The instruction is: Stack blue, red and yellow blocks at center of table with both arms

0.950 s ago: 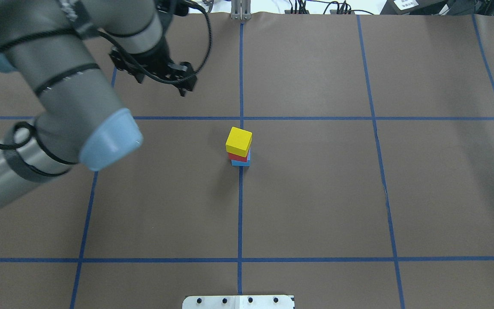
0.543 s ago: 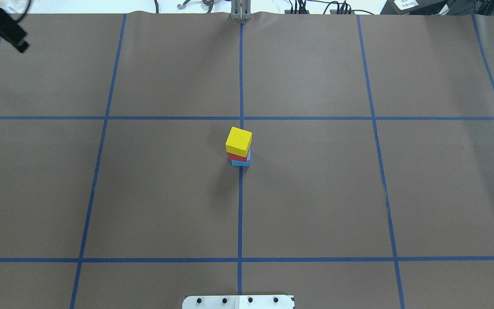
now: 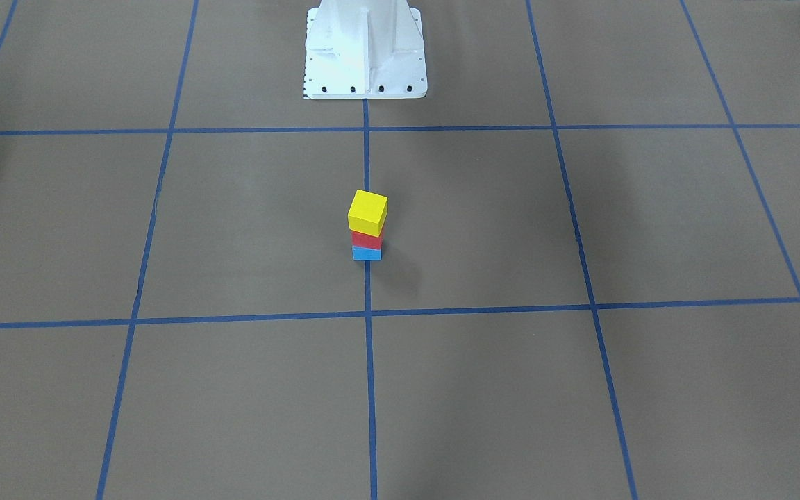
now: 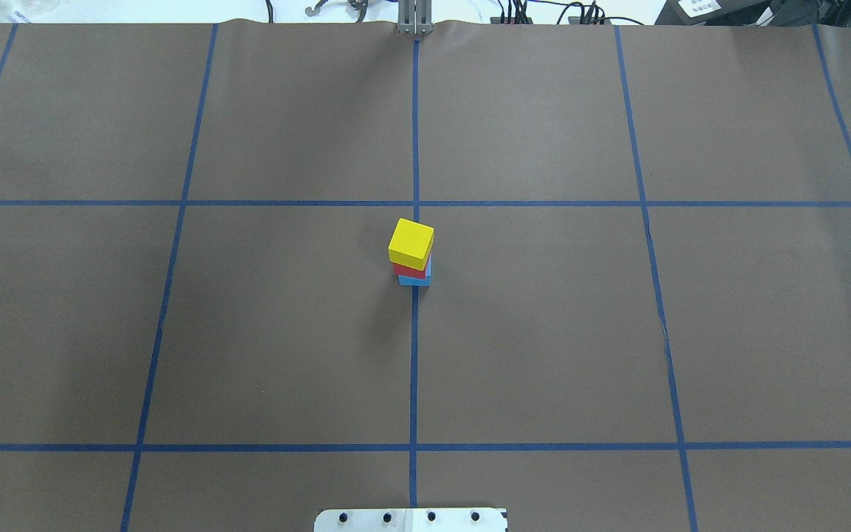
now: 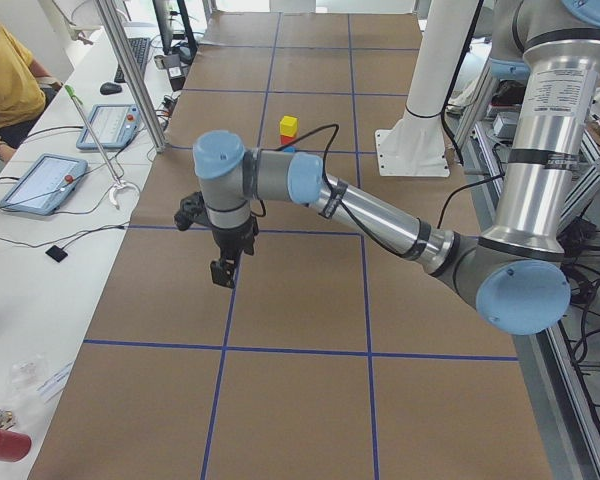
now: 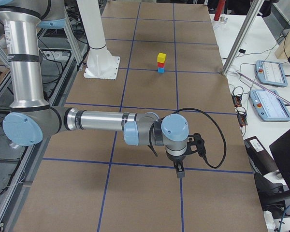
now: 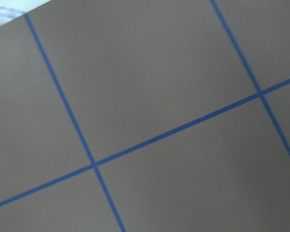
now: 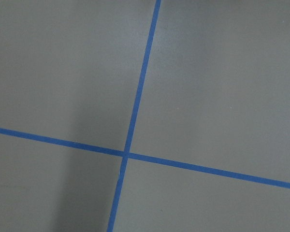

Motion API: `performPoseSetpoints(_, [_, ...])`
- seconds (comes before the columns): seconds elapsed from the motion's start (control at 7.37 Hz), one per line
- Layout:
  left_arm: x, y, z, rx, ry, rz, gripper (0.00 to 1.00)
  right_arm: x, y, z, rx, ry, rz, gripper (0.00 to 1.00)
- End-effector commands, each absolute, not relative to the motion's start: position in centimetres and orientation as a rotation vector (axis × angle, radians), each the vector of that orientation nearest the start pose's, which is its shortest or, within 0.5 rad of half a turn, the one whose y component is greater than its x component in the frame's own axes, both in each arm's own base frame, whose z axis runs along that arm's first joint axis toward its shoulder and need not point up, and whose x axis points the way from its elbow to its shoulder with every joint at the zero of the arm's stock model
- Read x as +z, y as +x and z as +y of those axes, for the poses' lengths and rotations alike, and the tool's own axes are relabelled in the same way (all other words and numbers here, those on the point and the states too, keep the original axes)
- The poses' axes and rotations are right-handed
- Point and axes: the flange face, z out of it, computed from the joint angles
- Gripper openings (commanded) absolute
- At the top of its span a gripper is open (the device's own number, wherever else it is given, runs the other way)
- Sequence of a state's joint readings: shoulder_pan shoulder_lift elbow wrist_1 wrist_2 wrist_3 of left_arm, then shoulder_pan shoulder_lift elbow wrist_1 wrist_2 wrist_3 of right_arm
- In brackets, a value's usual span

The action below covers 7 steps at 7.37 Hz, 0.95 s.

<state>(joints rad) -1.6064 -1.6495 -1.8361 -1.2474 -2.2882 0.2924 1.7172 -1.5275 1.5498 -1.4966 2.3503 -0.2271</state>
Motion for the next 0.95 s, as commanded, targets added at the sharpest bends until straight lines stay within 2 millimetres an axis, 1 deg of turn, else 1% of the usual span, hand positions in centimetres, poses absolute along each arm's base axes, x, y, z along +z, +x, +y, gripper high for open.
performPoseSetpoints(0.0, [59.8, -12.4, -43.8, 0.141, 0.103, 0.712, 1.00, 64.1, 13.8, -49.8, -0.108, 0.233, -0.755, 1.00])
performPoseSetpoints(0.14, [59.8, -12.4, -39.9, 0.069, 0.080, 0.723, 1.00, 64.1, 13.8, -49.7, -0.107, 0.232, -0.758, 1.00])
performPoseSetpoints(0.27, [57.8, -11.9, -37.2, -0.050, 0.086, 0.747, 1.00, 64.2, 13.8, -49.7, -0.109, 0.233, -0.760, 1.00])
performPoseSetpoints(0.41, [59.3, -11.6, -35.0, -0.046, 0.153, 0.741, 1.00, 64.2, 13.8, -49.7, -0.108, 0.232, -0.760, 1.00])
performPoseSetpoints(0.54, [59.8, -11.4, -34.8, -0.055, 0.188, 0.736, 1.00, 64.2, 13.6, -49.7, -0.112, 0.232, -0.760, 1.00])
performPoseSetpoints(0.68, [59.9, -11.4, -35.5, -0.054, 0.191, 0.733, 1.00, 64.3, 13.8, -49.7, -0.109, 0.233, -0.760, 1.00])
performPoseSetpoints(0.81, [60.3, -11.5, -36.6, -0.049, 0.193, 0.736, 1.00, 64.2, 13.6, -49.7, -0.113, 0.233, -0.761, 1.00])
